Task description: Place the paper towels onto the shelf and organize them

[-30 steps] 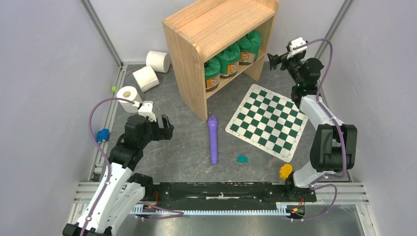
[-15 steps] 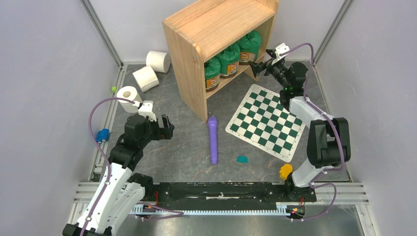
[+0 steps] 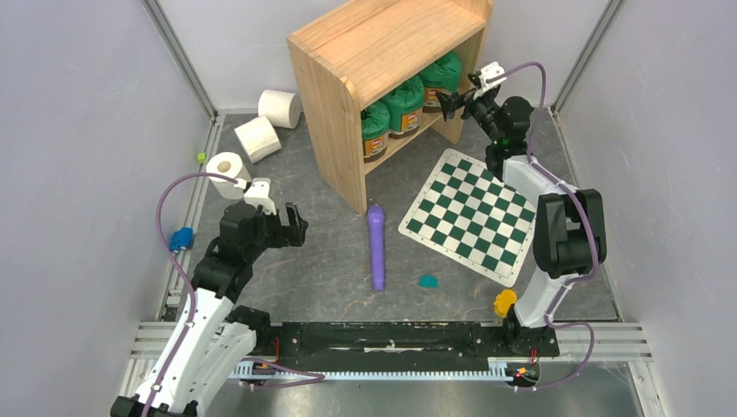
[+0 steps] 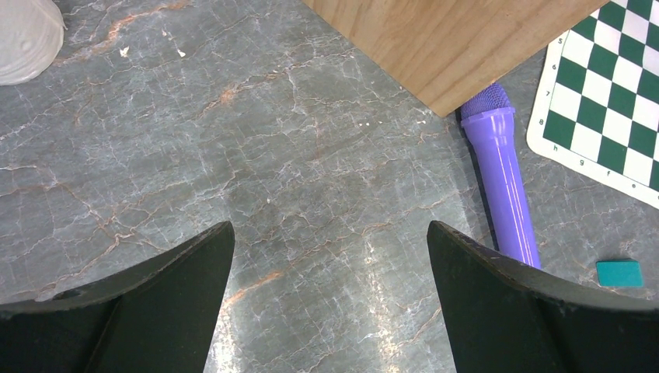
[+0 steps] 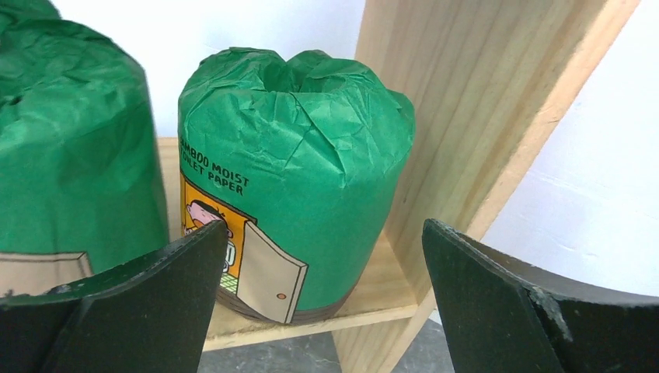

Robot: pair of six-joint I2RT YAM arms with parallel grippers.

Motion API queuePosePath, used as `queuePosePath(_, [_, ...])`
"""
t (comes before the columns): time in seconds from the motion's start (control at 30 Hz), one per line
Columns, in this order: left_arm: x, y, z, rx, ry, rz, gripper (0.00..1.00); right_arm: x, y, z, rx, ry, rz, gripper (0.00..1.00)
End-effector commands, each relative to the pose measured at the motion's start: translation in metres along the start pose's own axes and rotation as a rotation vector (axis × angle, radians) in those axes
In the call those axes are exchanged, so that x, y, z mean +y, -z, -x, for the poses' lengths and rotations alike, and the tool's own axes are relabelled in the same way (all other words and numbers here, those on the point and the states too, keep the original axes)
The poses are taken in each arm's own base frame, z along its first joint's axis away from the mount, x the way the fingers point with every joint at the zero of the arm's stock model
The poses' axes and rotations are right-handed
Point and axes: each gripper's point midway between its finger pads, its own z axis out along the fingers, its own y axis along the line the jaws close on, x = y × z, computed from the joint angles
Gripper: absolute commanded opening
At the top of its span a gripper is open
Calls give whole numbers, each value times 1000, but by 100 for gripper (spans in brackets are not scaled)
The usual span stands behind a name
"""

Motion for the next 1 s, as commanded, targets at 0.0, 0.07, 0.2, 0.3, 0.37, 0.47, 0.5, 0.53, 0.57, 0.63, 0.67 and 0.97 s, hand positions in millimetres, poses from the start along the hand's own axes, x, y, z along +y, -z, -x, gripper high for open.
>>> queuePosePath(0.0, [-1, 0, 10, -42, -51, -14, 100, -26, -10, 18, -27, 52, -106, 98])
queuePosePath(0.07, [-1, 0, 10, -42, -51, -14, 100, -37, -6, 14, 0, 72, -158, 98])
queuePosePath(0.2, [-1, 0, 9, -41, -52, -14, 100, -58, 6, 7, 33, 79, -246, 98])
queuePosePath(0.3, [-1, -1, 9, -39, -53, -14, 100, -65, 13, 4, 42, 80, -263, 98])
queuePosePath(0.37, [-1, -1, 9, -38, -53, -16, 100, -70, 17, 4, 48, 84, -281, 98])
queuePosePath(0.47, [-2, -1, 9, -37, -53, -17, 100, -76, 23, 3, 66, 81, -304, 98])
queuePosePath(0.5, [-2, -1, 9, -37, -53, -16, 100, -75, 26, 5, 70, 81, -303, 98])
queuePosePath(0.53, [-2, -1, 9, -38, -51, -18, 100, -73, 28, 9, 69, 83, -297, 98])
queuePosePath(0.57, [-2, -1, 9, -39, -52, -16, 100, -70, 32, 10, 72, 80, -294, 98])
queuePosePath(0.63, [0, 0, 9, -37, -43, -6, 100, -65, 44, 18, 70, 74, -294, 98])
queuePosePath(0.67, [0, 0, 9, -36, -38, -3, 100, -61, 52, 23, 70, 66, -296, 98])
queuePosePath(0.97, [22, -7, 36, -8, 46, 179, 100, -28, 135, 46, 94, -53, -352, 98])
